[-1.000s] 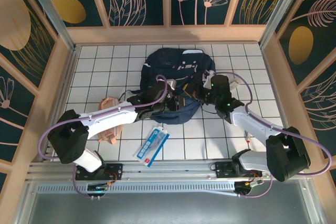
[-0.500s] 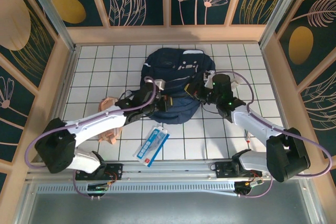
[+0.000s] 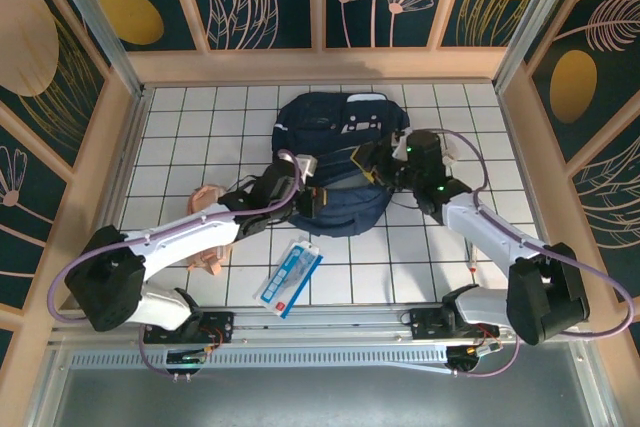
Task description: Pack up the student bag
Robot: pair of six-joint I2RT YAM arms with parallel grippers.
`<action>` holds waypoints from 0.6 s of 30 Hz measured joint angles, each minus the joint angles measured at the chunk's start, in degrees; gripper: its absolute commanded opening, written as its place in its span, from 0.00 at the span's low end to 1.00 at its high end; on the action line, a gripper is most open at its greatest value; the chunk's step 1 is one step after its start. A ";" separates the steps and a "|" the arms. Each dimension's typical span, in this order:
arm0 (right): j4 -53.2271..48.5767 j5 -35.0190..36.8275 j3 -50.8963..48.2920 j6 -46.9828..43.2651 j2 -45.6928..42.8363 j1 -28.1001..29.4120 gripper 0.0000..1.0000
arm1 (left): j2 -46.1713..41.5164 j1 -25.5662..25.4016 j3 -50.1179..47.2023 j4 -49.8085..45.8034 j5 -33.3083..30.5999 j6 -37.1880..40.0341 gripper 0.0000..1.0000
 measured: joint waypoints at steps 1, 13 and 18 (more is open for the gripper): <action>-0.66 2.27 0.07 1.03 -0.02 1.90 0.52 | 0.79 -0.87 0.94 0.17 0.20 -0.15 0.00; -11.58 18.14 5.20 11.58 1.97 8.68 0.00 | 3.17 -2.75 3.56 1.92 0.02 -2.01 0.00; -14.05 13.29 6.86 9.84 1.99 5.18 0.00 | -3.34 -1.33 -1.31 1.42 -4.22 0.24 0.00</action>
